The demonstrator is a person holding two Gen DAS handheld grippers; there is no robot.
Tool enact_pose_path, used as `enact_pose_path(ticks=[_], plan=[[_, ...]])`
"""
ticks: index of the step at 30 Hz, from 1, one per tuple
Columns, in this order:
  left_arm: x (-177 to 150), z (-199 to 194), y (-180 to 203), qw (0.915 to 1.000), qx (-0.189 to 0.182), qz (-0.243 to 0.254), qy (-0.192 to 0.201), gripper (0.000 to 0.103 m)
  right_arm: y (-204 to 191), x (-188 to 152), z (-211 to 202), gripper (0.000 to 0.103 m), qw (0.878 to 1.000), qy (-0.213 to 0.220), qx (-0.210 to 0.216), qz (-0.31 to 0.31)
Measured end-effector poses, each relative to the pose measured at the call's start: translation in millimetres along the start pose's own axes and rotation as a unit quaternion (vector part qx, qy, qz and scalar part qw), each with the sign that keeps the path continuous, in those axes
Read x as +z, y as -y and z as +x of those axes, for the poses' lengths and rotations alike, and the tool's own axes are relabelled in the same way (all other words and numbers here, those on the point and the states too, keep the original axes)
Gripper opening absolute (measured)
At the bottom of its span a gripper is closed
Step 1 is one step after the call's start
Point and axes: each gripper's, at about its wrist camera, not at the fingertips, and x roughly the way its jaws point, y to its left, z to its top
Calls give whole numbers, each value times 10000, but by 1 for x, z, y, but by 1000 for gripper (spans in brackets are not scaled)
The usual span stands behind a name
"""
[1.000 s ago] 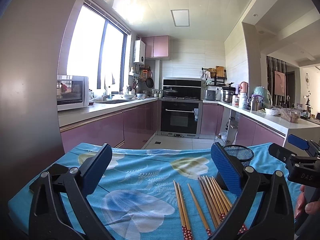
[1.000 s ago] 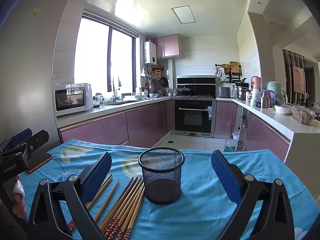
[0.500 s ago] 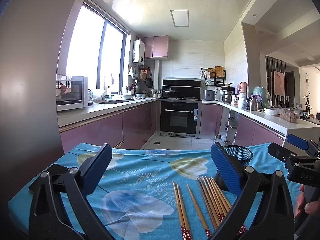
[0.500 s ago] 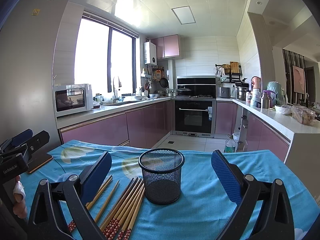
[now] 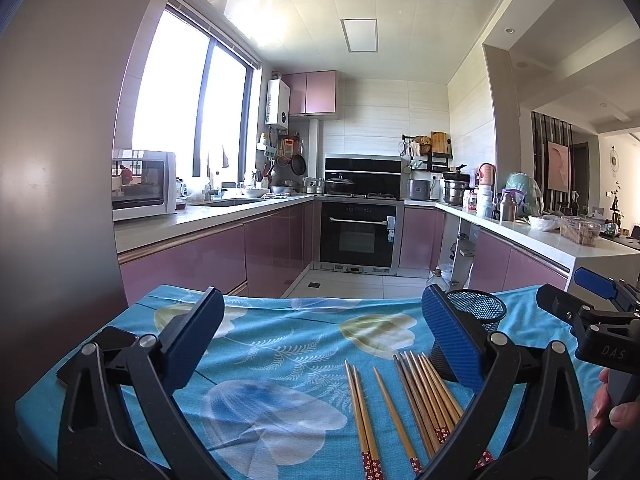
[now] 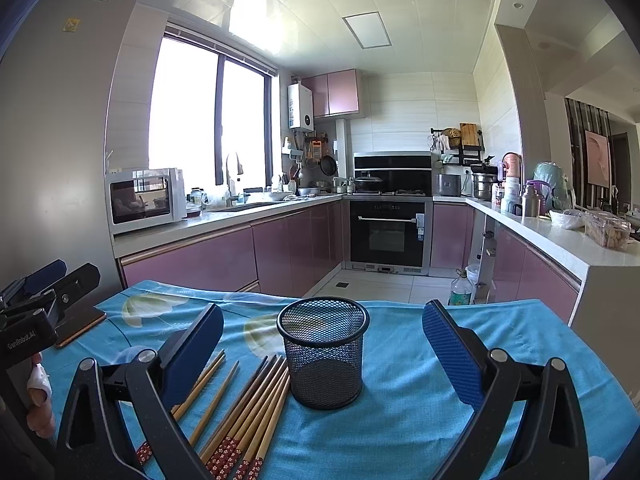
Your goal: Organize utensils
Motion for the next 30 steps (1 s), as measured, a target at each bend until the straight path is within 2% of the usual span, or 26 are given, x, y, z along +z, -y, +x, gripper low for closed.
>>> enact_pose_path(ticks=[30], plan=[[-1,1,3,10000,1,1,-8,97,0,-2,1,96,10000,-19,17,23]])
